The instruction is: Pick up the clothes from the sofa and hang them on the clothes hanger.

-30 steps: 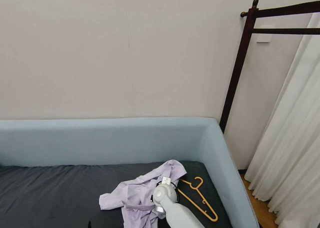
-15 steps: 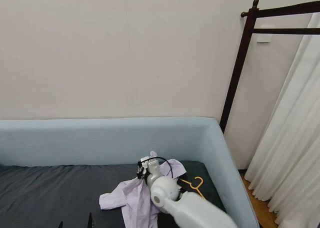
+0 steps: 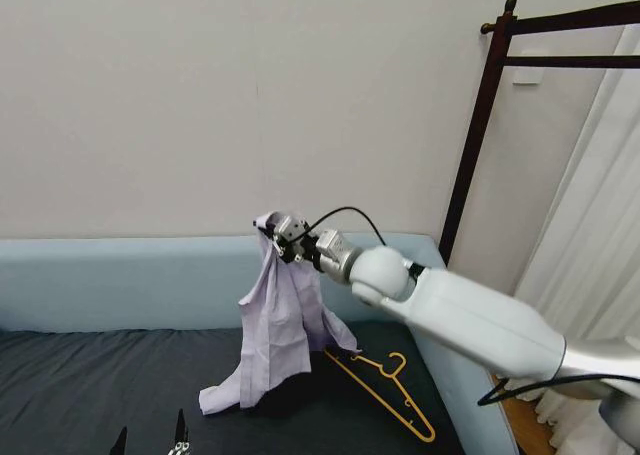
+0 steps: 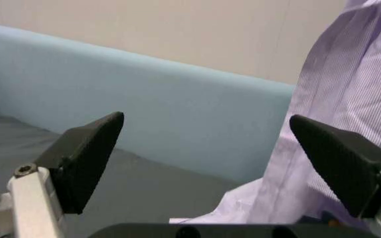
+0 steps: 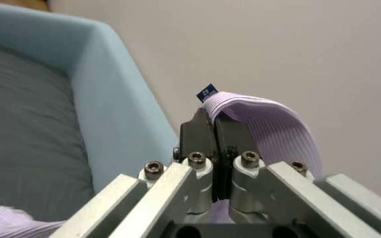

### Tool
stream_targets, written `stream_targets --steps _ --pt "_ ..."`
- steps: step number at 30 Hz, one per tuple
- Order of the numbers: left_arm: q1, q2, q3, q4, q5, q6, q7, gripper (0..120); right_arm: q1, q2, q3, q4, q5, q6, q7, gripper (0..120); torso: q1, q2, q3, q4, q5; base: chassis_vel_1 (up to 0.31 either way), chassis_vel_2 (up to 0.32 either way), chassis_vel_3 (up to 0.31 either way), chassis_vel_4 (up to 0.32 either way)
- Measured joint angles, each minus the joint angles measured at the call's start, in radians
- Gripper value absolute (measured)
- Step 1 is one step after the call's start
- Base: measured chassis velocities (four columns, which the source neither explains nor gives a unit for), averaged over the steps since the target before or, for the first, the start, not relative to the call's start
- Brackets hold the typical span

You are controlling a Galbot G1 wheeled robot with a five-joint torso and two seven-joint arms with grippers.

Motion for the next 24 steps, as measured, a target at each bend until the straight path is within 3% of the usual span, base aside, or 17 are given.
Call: stream_targets --steps 2,3,6,8,9,11,16,19,24 --pt "0.001 -0.006 -0.002 -0.006 -0.001 0.0 -0.002 99 0.067 0.007 -0.006 -0.065 -0.007 0.102 -0.118 0 0.0 0.0 0.0 0.0002 -0.0001 0.0 0.0 0.0 0.0" --pt "0.001 -0.006 -0.002 -0.006 -0.001 0.0 -0.002 99 0.067 0.007 -0.006 -0.065 -0.007 0.102 -0.118 0 0.0 0.0 0.0 0.0002 -0.0001 0.0 0.0 0.0 0.0" --pt "0.004 -0.008 -0.006 -0.018 -0.004 0.004 -0.004 99 0.157 0.015 -0.012 -0.145 0.011 0.199 -0.291 0 0.0 0.0 0.0 0.0001 -0.0001 0.0 0.0 0.0 0.0" --pt "0.004 -0.007 -0.006 -0.018 -0.004 0.004 -0.004 99 0.164 0.015 -0.013 -0.151 0.014 0.206 -0.309 0 0.0 0.0 0.0 0.0002 0.0 0.0 0.0 0.0 0.0" --pt "0.005 -0.003 -0.011 -0.025 -0.007 0.007 -0.006 99 0.218 0.014 -0.018 -0.181 0.026 0.244 -0.415 0 0.0 0.0 0.0 0.0001 0.0 0.0 0.0 0.0 0.0" --pt "0.004 0.002 -0.014 -0.03 -0.01 0.012 -0.007 99 0.274 0.015 -0.02 -0.213 0.026 0.28 -0.507 0 0.0 0.0 0.0 0.0 -0.0001 0.0 0.0 0.0 0.0" --pt "0.003 0.006 -0.016 -0.04 -0.013 0.02 -0.009 99 0.345 0.023 -0.026 -0.259 0.023 0.315 -0.59 0 0.0 0.0 0.0 -0.0001 -0.0001 0.0 0.0 0.0 0.0" --pt "0.006 0.002 -0.016 -0.053 -0.012 0.024 -0.009 99 0.39 0.043 -0.038 -0.304 -0.029 0.387 -0.681 0 0.0 0.0 0.0 0.0 -0.0002 0.0 0.0 0.0 0.0" --pt "0.023 -0.001 -0.016 -0.061 -0.009 0.021 -0.009 99 0.359 0.048 -0.012 -0.304 -0.115 0.44 -0.714 0 0.0 0.0 0.0 0.0002 -0.0003 0.0 0.0 0.0 0.0"
